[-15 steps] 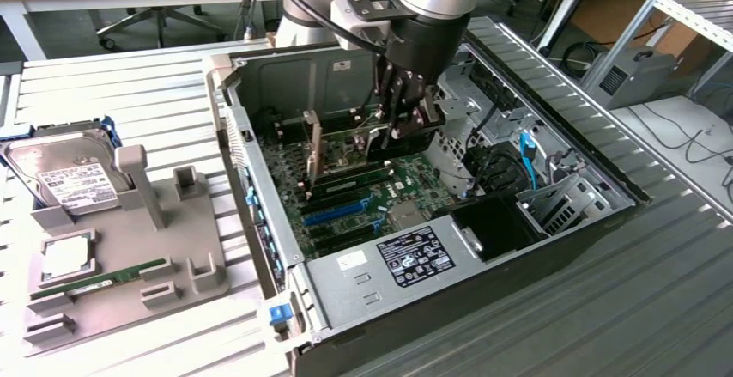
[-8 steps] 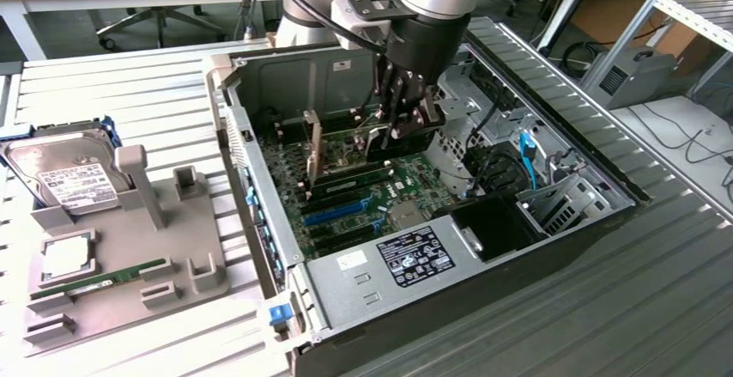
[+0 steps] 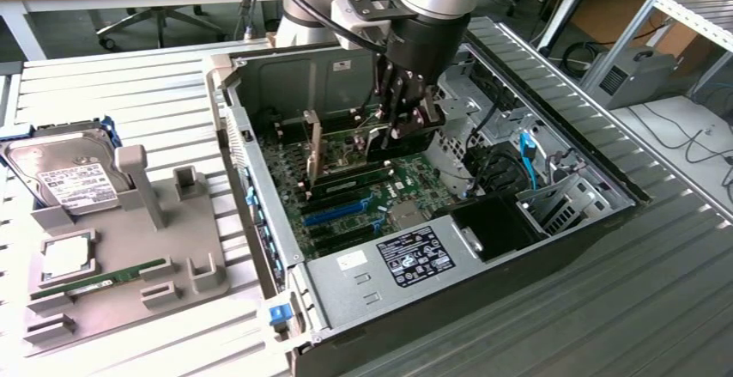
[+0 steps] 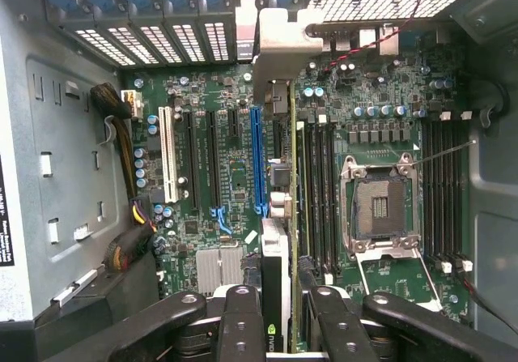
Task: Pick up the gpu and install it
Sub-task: 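Insert the gpu into the slot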
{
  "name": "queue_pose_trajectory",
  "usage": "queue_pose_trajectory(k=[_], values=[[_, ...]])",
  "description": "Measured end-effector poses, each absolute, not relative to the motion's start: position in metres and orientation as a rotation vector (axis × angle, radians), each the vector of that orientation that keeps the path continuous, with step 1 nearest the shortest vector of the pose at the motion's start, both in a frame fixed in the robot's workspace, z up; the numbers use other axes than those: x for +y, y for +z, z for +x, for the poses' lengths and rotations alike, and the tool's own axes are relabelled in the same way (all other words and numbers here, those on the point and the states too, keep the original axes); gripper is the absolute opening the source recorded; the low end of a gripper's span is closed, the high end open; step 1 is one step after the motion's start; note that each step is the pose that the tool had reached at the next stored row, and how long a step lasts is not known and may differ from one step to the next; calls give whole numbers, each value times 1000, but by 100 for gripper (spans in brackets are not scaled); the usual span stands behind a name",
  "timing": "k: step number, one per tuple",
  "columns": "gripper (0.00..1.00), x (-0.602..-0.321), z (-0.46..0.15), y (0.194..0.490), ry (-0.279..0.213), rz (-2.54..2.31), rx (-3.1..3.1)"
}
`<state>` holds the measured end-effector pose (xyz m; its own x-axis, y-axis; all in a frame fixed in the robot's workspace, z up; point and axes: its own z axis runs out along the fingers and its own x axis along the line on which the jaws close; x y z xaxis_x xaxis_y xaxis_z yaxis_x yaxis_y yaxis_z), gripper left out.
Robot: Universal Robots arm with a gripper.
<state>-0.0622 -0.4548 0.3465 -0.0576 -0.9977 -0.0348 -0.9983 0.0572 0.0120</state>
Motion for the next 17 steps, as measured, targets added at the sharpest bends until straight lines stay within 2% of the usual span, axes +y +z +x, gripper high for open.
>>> queue_pose_trajectory(k=[17], values=[[27,-455,-73,342,51,-2145,2272]])
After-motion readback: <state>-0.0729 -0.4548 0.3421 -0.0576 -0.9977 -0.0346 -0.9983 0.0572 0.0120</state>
